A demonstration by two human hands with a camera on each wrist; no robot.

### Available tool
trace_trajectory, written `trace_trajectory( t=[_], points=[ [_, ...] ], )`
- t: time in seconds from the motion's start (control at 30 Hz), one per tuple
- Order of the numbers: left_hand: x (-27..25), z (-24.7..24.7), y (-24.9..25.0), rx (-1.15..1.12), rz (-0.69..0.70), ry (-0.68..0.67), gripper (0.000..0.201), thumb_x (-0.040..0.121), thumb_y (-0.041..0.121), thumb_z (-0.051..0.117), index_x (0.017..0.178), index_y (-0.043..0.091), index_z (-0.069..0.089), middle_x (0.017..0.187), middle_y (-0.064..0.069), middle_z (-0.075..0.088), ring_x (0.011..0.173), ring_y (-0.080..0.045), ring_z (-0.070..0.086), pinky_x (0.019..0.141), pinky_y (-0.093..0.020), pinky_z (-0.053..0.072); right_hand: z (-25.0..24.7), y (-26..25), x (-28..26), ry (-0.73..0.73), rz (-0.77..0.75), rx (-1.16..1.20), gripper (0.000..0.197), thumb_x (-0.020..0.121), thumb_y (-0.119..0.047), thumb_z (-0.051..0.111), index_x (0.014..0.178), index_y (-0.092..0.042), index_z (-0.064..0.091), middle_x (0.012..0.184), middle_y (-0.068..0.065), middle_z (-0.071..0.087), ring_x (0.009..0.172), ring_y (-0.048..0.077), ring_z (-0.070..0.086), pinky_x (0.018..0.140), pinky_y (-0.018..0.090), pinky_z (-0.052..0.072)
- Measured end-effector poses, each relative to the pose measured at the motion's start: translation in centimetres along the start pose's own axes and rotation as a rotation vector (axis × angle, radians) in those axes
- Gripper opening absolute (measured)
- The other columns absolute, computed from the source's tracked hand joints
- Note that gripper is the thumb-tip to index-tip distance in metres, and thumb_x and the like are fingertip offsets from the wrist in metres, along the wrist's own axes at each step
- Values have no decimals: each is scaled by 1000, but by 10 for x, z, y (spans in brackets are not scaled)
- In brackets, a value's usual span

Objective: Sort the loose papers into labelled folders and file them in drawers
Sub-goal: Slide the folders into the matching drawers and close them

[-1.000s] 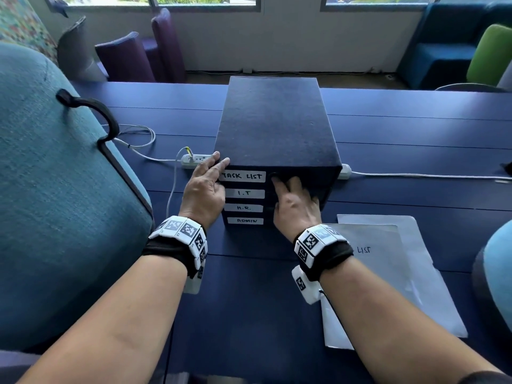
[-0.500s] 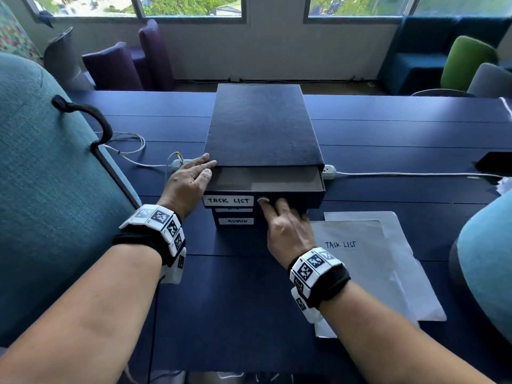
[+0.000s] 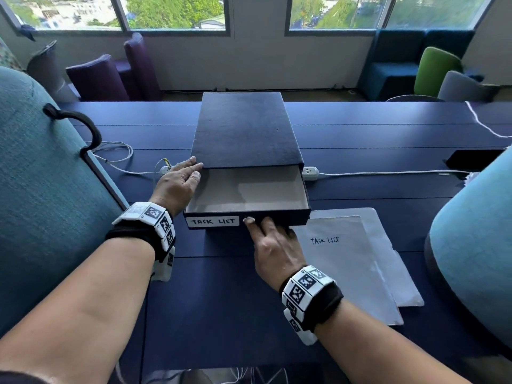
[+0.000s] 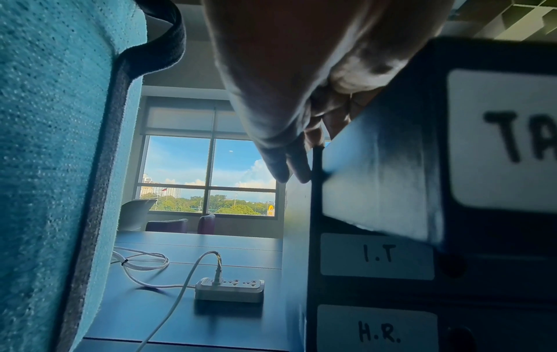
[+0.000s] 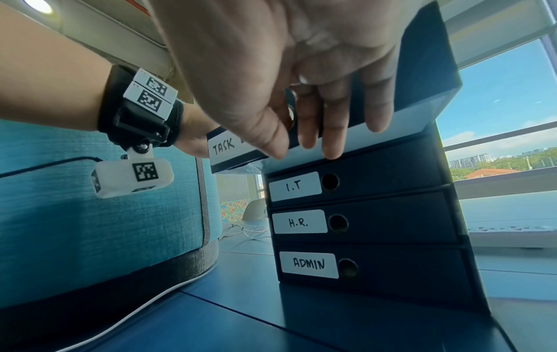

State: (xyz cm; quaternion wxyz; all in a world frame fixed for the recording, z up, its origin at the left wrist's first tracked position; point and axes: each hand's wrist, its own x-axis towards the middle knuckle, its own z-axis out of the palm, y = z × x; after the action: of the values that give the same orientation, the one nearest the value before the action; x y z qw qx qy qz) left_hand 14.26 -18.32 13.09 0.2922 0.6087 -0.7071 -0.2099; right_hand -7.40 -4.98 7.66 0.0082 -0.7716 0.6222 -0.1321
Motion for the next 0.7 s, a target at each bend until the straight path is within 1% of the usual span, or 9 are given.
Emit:
trace_trajectory(
  t=[0.07,0.13,0.2,0.23,0.3,0.4,0.5,0.6,0.7],
  points=[
    [-3,0,3,36,-1,-11,38,100,22,49,138,18,54,153,5,37,142,-6,29,112,-12,10,0,2,-1,29,-12,-3,76,70,-12,62,142,-23,37,112,7,55,85,30,57,77,42,48],
    [-6,1,6,76,5,-7,41,99,22,51,139,17,52,155,2,35,144,-9,27,118,-21,11,-2,5,-4,70,-19,17,72,72,-15,62,140,-24,41,115,7,56,88,30,57,76,42,50],
    [-10,3,11,99,13,20,40,99,23,53,138,15,54,154,-2,36,144,-13,28,121,-30,13,-7,11,-8,126,-13,53,62,74,-15,60,134,-24,49,115,6,56,89,29,57,76,43,52],
    [-12,5,14,100,18,36,39,98,23,54,136,14,56,153,-4,38,143,-15,30,121,-32,15,-11,15,-10,158,-5,71,55,76,-15,59,130,-22,54,114,5,56,90,28,57,76,44,52],
    [-17,9,18,92,39,73,37,96,20,56,132,11,59,150,-8,42,140,-19,36,119,-29,19,-16,24,-11,218,12,100,46,77,-14,57,123,-17,60,108,5,58,91,28,58,78,42,52],
    [-26,16,27,116,104,147,32,93,17,60,125,10,65,138,-11,55,131,-24,46,114,-28,27,-22,40,-14,283,53,126,41,75,-11,58,116,-16,64,102,4,60,90,29,59,78,41,51],
    [-36,25,39,129,143,186,29,91,23,60,117,14,70,119,-8,67,115,-26,58,107,-37,40,-28,55,-16,321,96,141,38,73,-9,58,110,-16,66,98,5,61,89,31,60,78,42,53],
    [-47,34,56,115,140,212,33,85,35,55,110,21,72,108,-3,70,106,-25,62,101,-46,43,-35,69,-18,340,125,149,34,73,-10,58,106,-16,66,97,5,61,90,31,60,79,44,53],
    [-56,47,73,69,177,218,32,83,33,56,106,20,74,104,-3,71,104,-27,61,100,-41,45,-42,83,-22,365,149,156,31,74,-8,59,103,-17,66,95,5,60,89,30,60,78,42,53]
  ],
)
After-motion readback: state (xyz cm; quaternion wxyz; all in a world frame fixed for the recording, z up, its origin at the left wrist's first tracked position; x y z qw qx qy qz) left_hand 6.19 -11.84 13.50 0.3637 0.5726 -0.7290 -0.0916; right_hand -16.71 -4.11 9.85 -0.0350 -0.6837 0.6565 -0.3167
